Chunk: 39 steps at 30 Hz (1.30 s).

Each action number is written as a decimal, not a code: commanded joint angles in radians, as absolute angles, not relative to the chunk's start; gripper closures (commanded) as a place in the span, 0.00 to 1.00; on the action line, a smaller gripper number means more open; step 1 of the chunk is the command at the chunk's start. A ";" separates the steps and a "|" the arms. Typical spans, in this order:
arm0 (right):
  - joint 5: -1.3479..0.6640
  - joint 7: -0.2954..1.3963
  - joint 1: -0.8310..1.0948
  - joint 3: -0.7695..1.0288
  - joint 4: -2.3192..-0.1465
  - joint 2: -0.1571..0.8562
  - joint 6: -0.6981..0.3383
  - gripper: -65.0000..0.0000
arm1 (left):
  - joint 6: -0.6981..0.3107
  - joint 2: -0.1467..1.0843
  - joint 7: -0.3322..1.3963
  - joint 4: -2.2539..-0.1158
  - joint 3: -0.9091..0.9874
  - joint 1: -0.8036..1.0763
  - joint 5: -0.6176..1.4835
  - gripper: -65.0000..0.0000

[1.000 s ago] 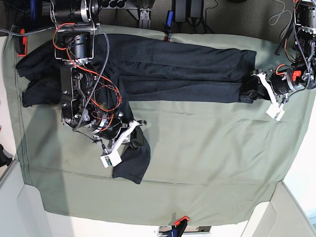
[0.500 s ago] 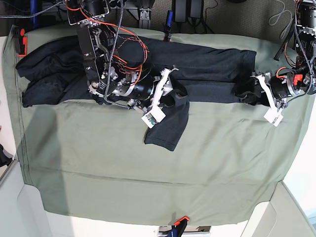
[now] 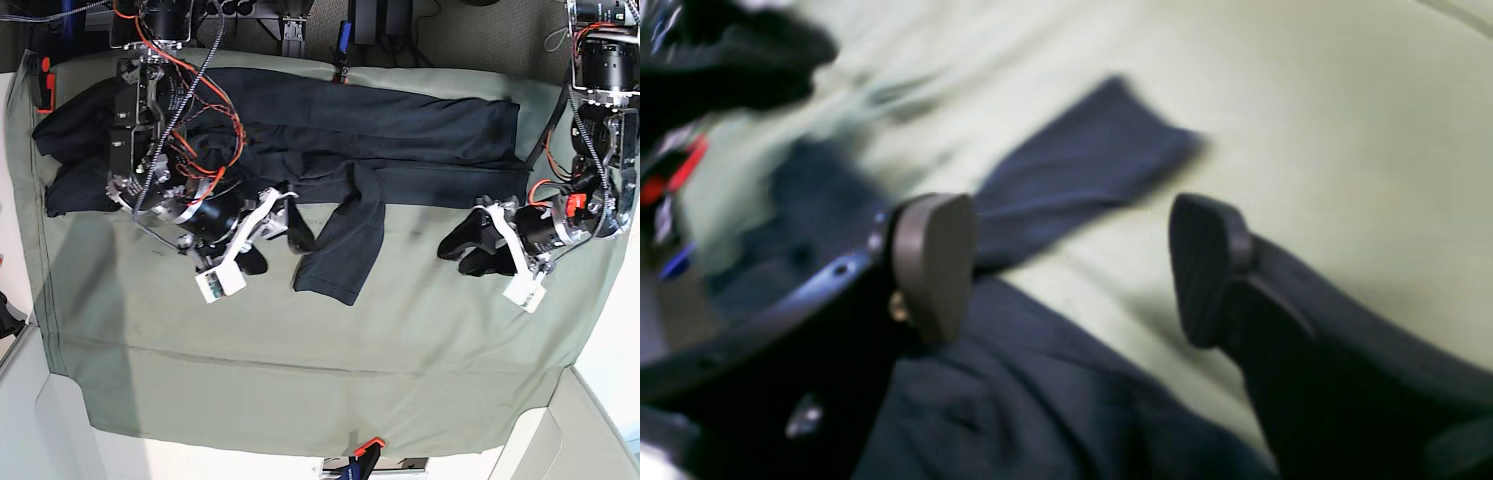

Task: Fold the T-shirt properly
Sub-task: 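Grasp the sleeve cuff with the left gripper and tuck it onto the body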

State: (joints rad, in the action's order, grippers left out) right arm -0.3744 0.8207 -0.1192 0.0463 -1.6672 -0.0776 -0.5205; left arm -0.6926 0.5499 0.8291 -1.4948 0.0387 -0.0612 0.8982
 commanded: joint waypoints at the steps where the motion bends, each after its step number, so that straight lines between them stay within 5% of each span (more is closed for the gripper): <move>1: -0.400 0.805 -0.138 0.079 -1.686 -0.073 -0.520 0.31 | -0.698 0.548 0.782 -1.490 0.018 -0.087 0.869 0.44; 6: -0.432 0.846 -0.120 0.237 -1.685 0.006 -0.520 0.31 | -0.698 0.448 0.617 -1.351 -0.088 -0.201 0.646 0.44; 13: -0.567 0.842 0.002 0.411 -1.685 0.134 -0.521 0.31 | -0.698 0.340 0.616 -1.119 -0.165 -0.339 0.582 0.44; 26: -0.595 0.842 0.042 0.506 -1.685 0.174 -0.520 0.31 | -0.698 0.251 0.574 -1.068 -0.295 -0.352 0.474 0.45; 28: -0.595 0.842 0.042 0.506 -1.685 0.174 -0.520 0.31 | -0.698 0.249 0.563 -1.069 -0.301 -0.352 0.474 0.55; 32: -0.594 0.841 0.042 0.506 -1.685 0.174 -0.520 0.31 | -0.698 0.254 0.563 -1.080 -0.298 -0.363 0.477 0.98; 39: -0.566 0.827 0.042 0.506 -1.685 0.174 -0.520 0.31 | -0.698 0.408 0.776 -1.404 -0.268 -0.301 0.839 1.00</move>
